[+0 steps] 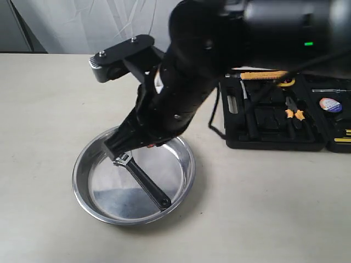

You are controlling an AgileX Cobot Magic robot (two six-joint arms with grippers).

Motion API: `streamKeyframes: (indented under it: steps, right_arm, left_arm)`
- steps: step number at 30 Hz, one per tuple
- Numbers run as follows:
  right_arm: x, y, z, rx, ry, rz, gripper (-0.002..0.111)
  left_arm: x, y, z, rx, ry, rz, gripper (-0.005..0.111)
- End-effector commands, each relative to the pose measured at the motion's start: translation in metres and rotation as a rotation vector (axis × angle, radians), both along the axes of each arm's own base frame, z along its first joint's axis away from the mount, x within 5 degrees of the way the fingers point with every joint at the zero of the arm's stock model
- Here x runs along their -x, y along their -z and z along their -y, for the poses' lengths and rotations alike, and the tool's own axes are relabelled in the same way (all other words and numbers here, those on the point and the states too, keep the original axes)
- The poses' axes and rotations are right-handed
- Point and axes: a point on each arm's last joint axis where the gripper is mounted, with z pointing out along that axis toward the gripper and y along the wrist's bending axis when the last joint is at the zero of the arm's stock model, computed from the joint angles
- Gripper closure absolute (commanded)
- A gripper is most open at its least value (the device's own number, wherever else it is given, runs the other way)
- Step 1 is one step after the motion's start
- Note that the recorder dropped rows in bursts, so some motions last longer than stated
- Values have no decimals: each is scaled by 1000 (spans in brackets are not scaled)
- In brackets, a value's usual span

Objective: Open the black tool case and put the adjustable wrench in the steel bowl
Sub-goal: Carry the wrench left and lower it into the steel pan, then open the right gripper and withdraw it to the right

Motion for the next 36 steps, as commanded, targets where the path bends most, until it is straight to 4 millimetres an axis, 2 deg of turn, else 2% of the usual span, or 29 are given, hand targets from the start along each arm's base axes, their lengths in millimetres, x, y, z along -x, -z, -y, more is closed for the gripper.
streamKeyframes:
  steps: [1, 3, 5, 8, 12, 15, 18, 21, 26, 33, 36]
  right_arm:
    - [38, -24, 35, -19, -19, -13, 108]
    - [60, -31, 56, -15, -15, -104, 108]
    - [74, -41, 69, -3, -23, -159, 108]
    - [83, -51, 75, -41, -27, -179, 108]
    - [74, -61, 83, -61, -70, 31, 108]
    - [88, -63, 104, -225, -60, 185, 108]
    - [109, -43, 135, -441, -38, 360, 108]
    - [126, -19, 165, -547, -18, 484, 108]
    - [136, 30, 211, -654, 191, 673, 108]
    - [144, 70, 250, -640, 515, 843, 108]
    - [149, 68, 258, -615, 566, 954, 108]
  left_arm:
    - [0, -1, 0, 2, 4, 4, 106]
    - [0, -1, 0, 2, 4, 4, 106]
    - [0, -1, 0, 2, 4, 4, 106]
    - [0, -1, 0, 2, 4, 4, 106]
    - [0, -1, 0, 2, 4, 4, 106]
    - [0, -1, 0, 2, 4, 4, 106]
    - [0, -1, 0, 2, 4, 4, 106]
    - [0, -1, 0, 2, 4, 4, 106]
    - [0, -1, 0, 2, 4, 4, 106]
    - [0, -1, 0, 2, 4, 4, 106]
    - [0, -1, 0, 2, 4, 4, 106]
